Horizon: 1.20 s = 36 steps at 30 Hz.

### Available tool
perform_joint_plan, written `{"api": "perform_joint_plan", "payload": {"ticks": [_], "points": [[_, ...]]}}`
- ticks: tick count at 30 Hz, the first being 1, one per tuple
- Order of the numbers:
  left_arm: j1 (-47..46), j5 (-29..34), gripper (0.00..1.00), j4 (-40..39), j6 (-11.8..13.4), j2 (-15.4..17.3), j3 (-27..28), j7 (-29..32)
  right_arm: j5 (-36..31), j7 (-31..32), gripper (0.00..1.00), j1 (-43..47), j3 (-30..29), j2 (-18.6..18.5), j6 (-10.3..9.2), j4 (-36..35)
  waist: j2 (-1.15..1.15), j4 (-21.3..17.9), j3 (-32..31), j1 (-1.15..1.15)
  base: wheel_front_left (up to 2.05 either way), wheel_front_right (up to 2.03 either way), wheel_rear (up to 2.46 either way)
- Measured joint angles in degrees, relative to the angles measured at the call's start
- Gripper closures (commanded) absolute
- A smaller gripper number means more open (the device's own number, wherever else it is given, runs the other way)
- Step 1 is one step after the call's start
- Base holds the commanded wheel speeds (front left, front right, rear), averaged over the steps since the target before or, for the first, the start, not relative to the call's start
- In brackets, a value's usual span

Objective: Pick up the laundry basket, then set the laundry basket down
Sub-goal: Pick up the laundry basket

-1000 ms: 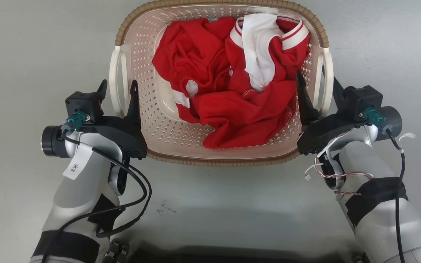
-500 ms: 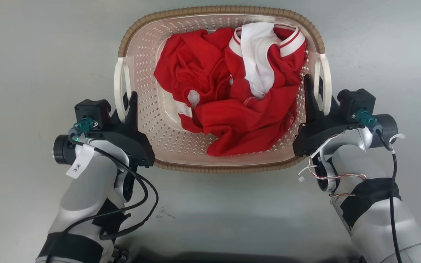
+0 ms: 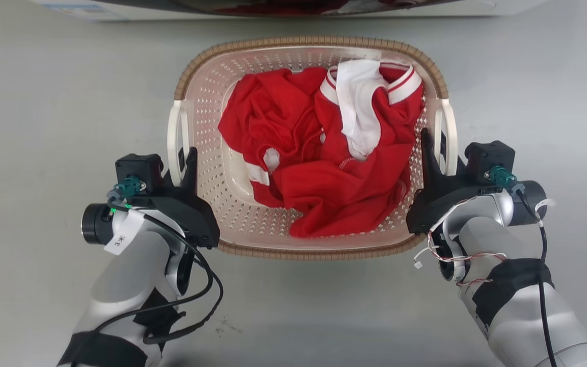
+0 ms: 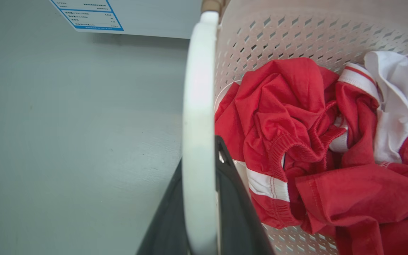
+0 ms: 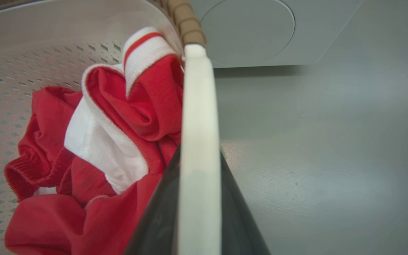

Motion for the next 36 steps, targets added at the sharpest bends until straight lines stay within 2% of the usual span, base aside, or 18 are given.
{"api": "perform_joint_plan", "payload": {"ticks": [17,36], "points": [[6.5,-1.8,1.0,4.1,0.7,-0.1,-5.8,0.0,8.0,0.7,1.0,5.3,7.1,0.4,-0.44,5.3,-0.01,-0.6,-12.3,-0.01,0.0,0.0,0.0],[18.4,-5.7,1.0,7.6,0.6,0.1,-11.7,3.8,20.5,7.7,1.0,17.7,16.6,0.5,-0.94,5.5,-0.01,-1.3,-28.5,-0.02,0.0,0.0,0.0]]}}
